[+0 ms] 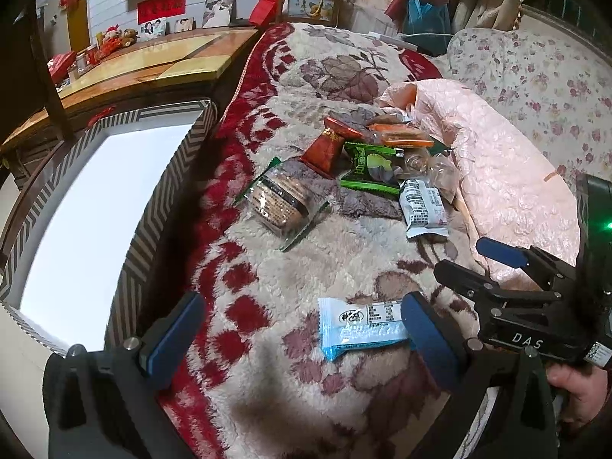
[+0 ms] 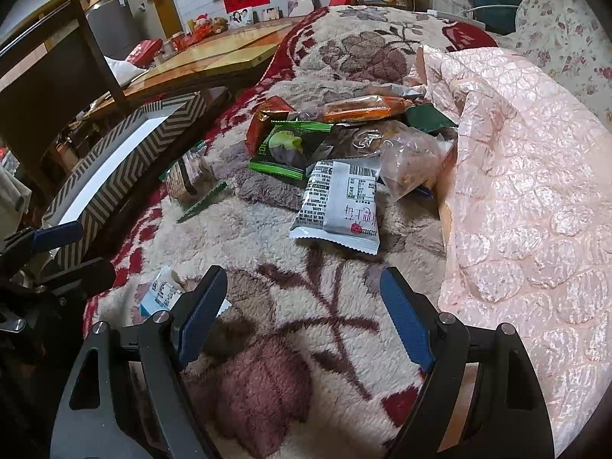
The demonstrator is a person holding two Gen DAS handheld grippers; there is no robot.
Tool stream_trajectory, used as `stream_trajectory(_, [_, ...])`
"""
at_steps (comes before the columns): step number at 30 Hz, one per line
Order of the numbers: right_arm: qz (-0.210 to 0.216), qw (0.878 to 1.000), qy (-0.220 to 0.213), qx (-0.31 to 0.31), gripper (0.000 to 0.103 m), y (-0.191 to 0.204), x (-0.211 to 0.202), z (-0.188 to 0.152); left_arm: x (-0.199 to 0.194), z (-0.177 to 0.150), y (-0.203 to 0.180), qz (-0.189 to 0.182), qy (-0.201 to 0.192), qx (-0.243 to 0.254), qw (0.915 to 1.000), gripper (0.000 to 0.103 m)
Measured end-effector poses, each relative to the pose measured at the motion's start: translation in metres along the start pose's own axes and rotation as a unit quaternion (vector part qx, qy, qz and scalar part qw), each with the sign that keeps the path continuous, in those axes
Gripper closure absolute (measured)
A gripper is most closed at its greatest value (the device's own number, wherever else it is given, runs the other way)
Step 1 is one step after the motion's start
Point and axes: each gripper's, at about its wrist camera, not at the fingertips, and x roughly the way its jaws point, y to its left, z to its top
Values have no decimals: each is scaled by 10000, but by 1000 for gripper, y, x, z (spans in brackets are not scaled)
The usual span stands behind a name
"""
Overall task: Organize snacks
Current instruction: 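Move the left tool over the light-blue wafer packet and open it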
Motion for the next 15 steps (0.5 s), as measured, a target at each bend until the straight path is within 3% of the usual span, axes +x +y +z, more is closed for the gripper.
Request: stream_trajectory(15, [-93,9995,262,-119,20,-2,18,5,2,-2,2,83,4,26,10000,0])
